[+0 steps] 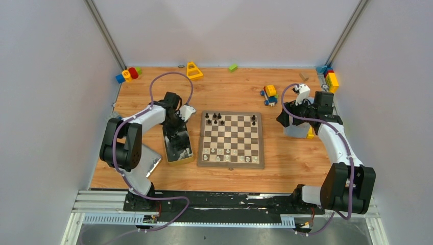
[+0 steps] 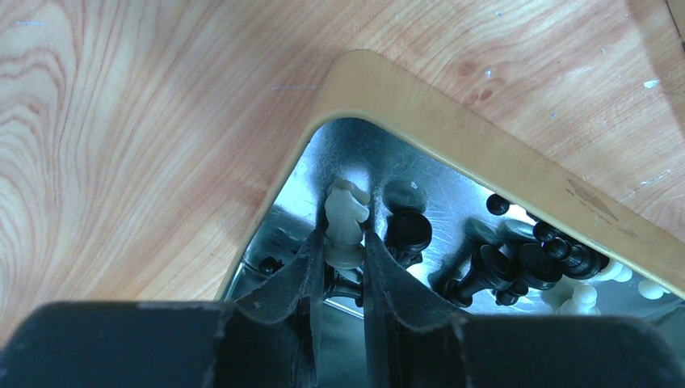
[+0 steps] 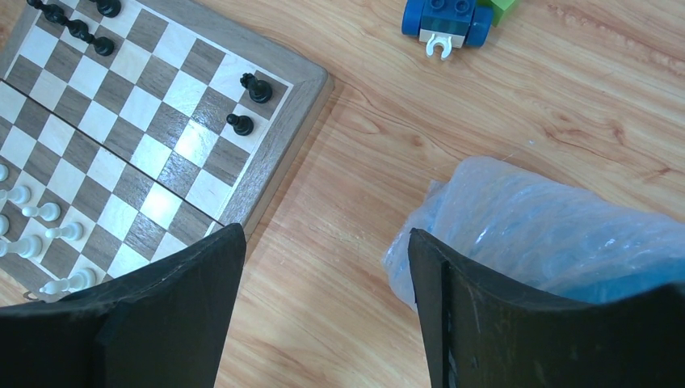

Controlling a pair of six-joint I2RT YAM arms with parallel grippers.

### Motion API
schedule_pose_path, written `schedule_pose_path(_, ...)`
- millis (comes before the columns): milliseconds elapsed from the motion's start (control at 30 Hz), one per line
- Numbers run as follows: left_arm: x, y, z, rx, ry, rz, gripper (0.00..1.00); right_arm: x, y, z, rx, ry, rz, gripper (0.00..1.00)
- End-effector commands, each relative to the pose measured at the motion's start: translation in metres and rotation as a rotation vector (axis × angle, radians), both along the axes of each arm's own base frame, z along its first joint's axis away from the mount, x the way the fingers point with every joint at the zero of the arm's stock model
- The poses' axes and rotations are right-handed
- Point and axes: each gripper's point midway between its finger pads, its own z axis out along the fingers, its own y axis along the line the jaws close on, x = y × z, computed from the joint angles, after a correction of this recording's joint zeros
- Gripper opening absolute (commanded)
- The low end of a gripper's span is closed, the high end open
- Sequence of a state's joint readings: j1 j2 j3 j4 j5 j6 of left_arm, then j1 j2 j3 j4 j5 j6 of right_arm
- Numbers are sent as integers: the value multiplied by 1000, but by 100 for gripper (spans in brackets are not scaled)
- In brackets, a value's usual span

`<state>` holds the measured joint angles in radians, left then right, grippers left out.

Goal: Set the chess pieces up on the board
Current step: Pick up the chess piece from the storage box, then place the chess piece on the chessboard.

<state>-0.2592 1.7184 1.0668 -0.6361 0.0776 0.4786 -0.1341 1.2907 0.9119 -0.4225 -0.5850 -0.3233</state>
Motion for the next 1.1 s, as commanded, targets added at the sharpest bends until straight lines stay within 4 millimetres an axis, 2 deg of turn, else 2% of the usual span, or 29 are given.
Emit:
schedule_pose_path(0,11,-7,21,-54,-78,-18,21,10,2,24,5,-63,18,75)
schedule_pose_path(100,13,-12,41,-89,-129,-30,18,8,7,38,37,-81,26,76)
schedule_pose_path(267,12,-25,88,-187,-245,-58,16,-2,29,79,109,-161,112,77)
schedule_pose_path(367,1,-39,112,-279,-262,-96,16,-16,56,109,180,-207,233,78)
schedule_pose_path(467,-19,-68,141,-457,-255,-184,18,-36,94,137,279,-233,404,79)
schedule_pose_path(533,-32,-87,158,-573,-243,-240,19,-50,124,148,320,-238,518,79)
schedule_pose_path(633,-52,-116,175,-681,-222,-342,21,-69,170,150,341,-236,685,79)
schedule_pose_path(767,-76,-146,182,-713,-197,-492,21,-80,213,141,373,-167,820,78)
schedule_pose_path(933,-90,-168,196,-735,-171,-591,22,-86,251,126,439,-38,932,75)
schedule_pose_path(1067,-97,-176,204,-756,-166,-628,21,-87,269,114,458,30,973,72)
